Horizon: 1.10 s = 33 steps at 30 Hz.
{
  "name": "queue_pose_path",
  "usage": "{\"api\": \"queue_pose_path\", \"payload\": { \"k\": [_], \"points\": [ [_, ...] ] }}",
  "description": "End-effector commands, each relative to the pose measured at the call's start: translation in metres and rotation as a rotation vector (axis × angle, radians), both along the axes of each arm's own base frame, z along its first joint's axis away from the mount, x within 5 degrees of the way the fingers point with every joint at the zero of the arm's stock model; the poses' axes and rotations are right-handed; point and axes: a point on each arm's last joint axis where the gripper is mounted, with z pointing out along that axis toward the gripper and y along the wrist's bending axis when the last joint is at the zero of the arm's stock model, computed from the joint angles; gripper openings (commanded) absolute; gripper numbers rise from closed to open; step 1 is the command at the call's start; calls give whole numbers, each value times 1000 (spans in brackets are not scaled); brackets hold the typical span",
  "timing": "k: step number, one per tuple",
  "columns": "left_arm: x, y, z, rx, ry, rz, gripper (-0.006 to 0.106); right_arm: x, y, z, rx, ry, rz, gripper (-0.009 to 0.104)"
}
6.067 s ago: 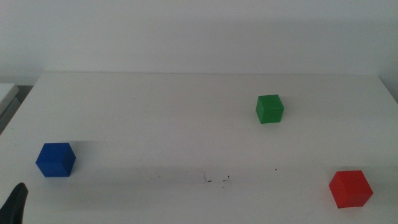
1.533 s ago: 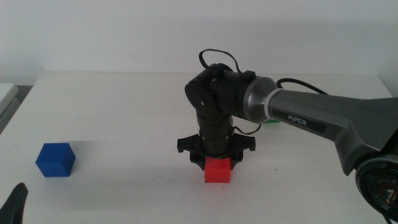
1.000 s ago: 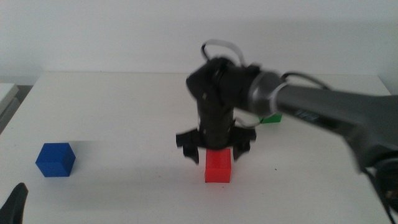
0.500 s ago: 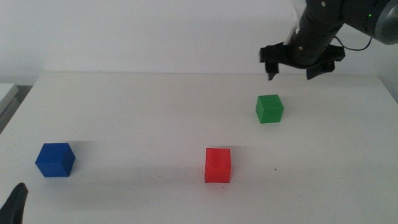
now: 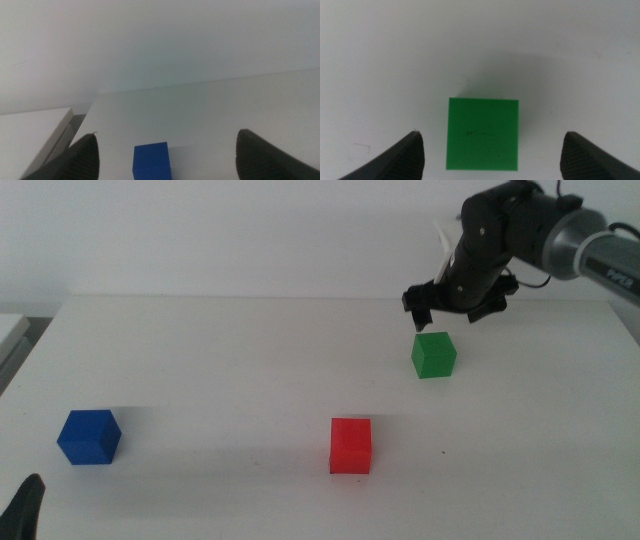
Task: Stack red cubes first, then green, then blue cubes in a specific spot.
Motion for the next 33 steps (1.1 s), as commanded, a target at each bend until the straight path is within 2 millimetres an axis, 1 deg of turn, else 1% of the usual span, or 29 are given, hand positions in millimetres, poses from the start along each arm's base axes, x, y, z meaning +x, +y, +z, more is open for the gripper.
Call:
{"api": "queue_pose_path", "payload": {
  "k": [1, 8, 14, 18, 20, 22, 24, 25, 27, 29, 30, 31, 33],
  "points": [
    [0, 0, 1, -11, -15, 1, 94, 5, -3, -4, -3, -9, 5, 93],
    [0, 0, 1, -11, -15, 1, 94, 10, 0, -24, 16, 16, -8, 93],
    [0, 0, 1, -11, -15, 1, 94, 13, 1, -35, 23, 19, -28, 93],
    [0, 0, 1, -11, -15, 1, 94, 15, 2, -49, 22, 44, -44, 93],
    [0, 0, 1, -11, -15, 1, 94, 16, 2, -53, 23, 47, -48, 92],
    [0, 0, 1, -11, -15, 1, 94, 17, 3, -57, 30, 49, -63, 87],
    [0, 0, 1, -11, -15, 1, 94, 17, 3, -57, 36, 47, -73, 79],
    [0, 0, 1, -11, -15, 1, 94, 17, 3, -57, 38, 47, -77, 70],
    [0, 0, 1, -11, -15, 1, 94, 17, 3, -57, 50, 47, -104, 48],
    [0, 0, 1, -11, -15, 1, 94, 17, 3, -58, 51, 54, -115, 16],
    [0, 0, 1, -11, -15, 1, 94, 15, 2, -54, 49, 57, -117, 5],
    [0, 0, 1, -11, -15, 1, 94, 14, 2, -50, 48, 61, -127, -2],
    [0, 0, 1, -11, -15, 1, 94, 5, 6, -28, 31, 39, -152, 2]
  ]
}}
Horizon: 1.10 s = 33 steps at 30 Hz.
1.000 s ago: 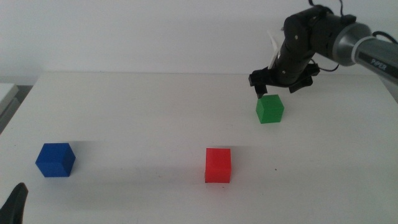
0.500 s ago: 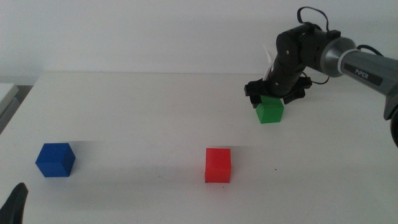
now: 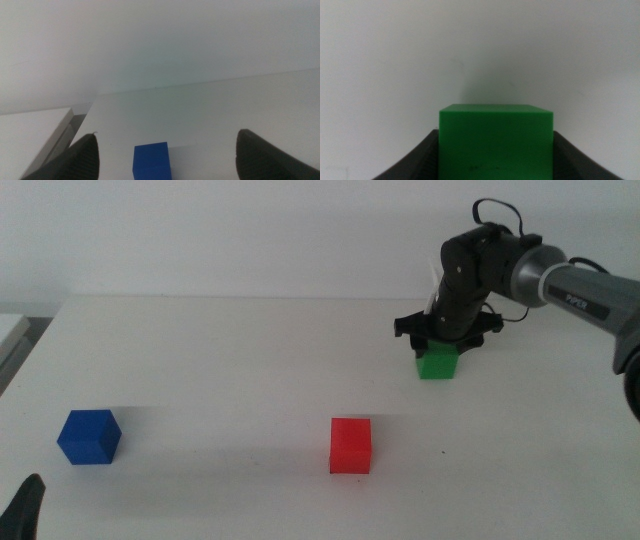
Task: Stack red cubes first, then green, then blue cubes in a specific spot.
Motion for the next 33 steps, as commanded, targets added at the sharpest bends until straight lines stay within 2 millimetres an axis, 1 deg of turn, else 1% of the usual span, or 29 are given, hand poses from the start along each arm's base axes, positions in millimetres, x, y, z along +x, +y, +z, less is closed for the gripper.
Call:
{"api": "queue_pose_path", "payload": {
  "k": [1, 4, 6, 8, 10, 12, 15, 18, 21, 23, 26, 33],
  "points": [
    [0, 0, 1, -11, -15, 1, 94, -10, 3, 40, -17, -56, -25, 4],
    [0, 0, 1, -11, -15, 1, 94, -36, 15, 92, -21, -113, -43, 8],
    [0, 0, 1, -11, -15, 1, 94, -58, 31, 118, -29, -136, -43, 9],
    [0, 0, 1, -11, -15, 1, 94, -80, 51, 133, -38, -142, -24, 10],
    [0, 0, 1, -11, -15, 1, 94, -99, 70, 140, -38, -138, -32, 10],
    [0, 0, 1, -11, -15, 1, 94, -115, 93, 141, -15, -147, -14, 10],
    [0, 0, 1, -11, -15, 1, 94, -135, 120, 139, 19, -144, -4, 10],
    [0, 0, 1, -11, -15, 1, 94, -153, 136, 129, 27, -126, -24, 10],
    [0, 0, 1, -11, -15, 1, 94, -166, 142, 115, 9, -96, -45, 10],
    [0, 0, 1, -11, -15, 1, 94, -169, 142, 107, -5, -78, -60, 10],
    [0, 0, 1, -11, -15, 1, 94, -169, 142, 99, 5, -78, -87, 10],
    [0, 0, 1, -11, -15, 1, 94, -172, 141, 79, 0, -62, -73, 10]
  ]
}}
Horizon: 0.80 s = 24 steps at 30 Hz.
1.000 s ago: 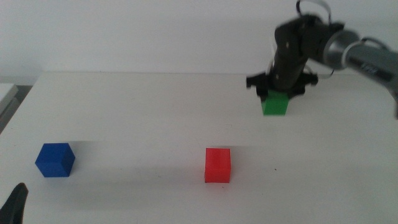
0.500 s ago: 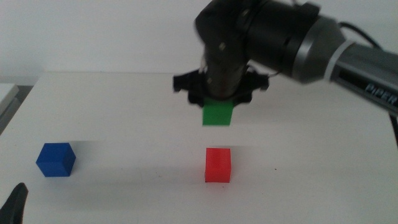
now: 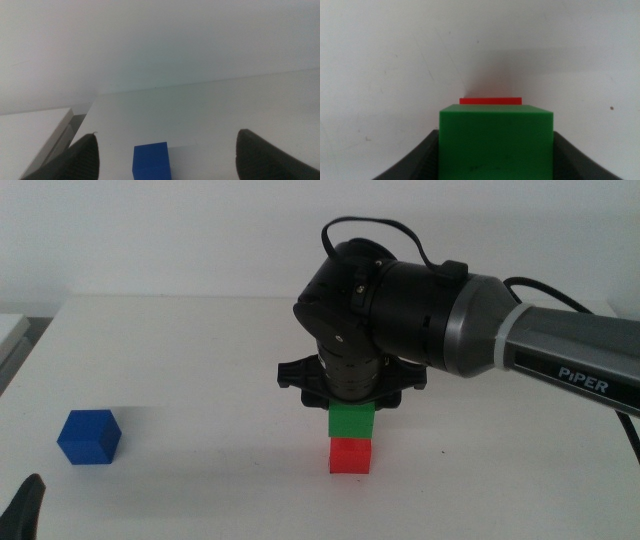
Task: Stack red cubes first, then green, then blue cubes in a specific spot.
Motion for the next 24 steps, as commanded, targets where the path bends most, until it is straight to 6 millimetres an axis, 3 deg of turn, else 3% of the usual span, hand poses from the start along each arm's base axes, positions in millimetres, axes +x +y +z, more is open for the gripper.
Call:
{"api": "queue_pose_path", "payload": {
  "k": [1, 24],
  "points": [
    [0, 0, 1, -11, -15, 1, 94, -1, -2, 0, -1, -16, 5, 10],
    [0, 0, 1, -11, -15, 1, 94, 12, 0, -27, -32, -2, -7, 10]
  ]
}}
